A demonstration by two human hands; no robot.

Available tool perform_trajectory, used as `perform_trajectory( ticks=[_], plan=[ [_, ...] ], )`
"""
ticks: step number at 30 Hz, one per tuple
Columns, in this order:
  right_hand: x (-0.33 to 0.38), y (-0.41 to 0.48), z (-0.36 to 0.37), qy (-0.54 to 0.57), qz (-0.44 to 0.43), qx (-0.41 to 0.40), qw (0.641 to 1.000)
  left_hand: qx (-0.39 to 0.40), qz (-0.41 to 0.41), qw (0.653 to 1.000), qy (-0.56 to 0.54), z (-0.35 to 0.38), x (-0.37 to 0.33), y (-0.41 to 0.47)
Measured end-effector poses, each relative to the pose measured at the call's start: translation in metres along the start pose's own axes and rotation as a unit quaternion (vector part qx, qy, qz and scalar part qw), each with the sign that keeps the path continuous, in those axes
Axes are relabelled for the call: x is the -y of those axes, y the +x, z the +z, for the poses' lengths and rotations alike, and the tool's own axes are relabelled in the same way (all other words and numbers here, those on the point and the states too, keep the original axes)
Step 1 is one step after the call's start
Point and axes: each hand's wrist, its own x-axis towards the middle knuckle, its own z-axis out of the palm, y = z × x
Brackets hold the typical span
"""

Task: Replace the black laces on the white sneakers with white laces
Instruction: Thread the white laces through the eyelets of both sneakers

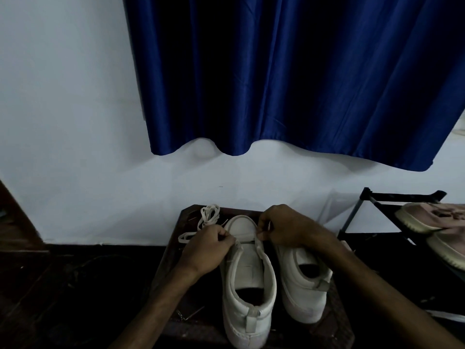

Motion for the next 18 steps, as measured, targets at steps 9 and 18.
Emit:
perform_trajectory(
  ticks=[9,18],
  plan=[
    [0.009,0.0,-0.002,-0.05,-0.009,0.049,0.998,0.0,-0.041,0.999,-0.002,0.0,-0.007,0.001],
    [0.007,-0.002,-0.005,0.066,-0.043,0.065,0.995,0.059,-0.107,0.971,-0.205,-0.032,-0.012,-0.008]
  ],
)
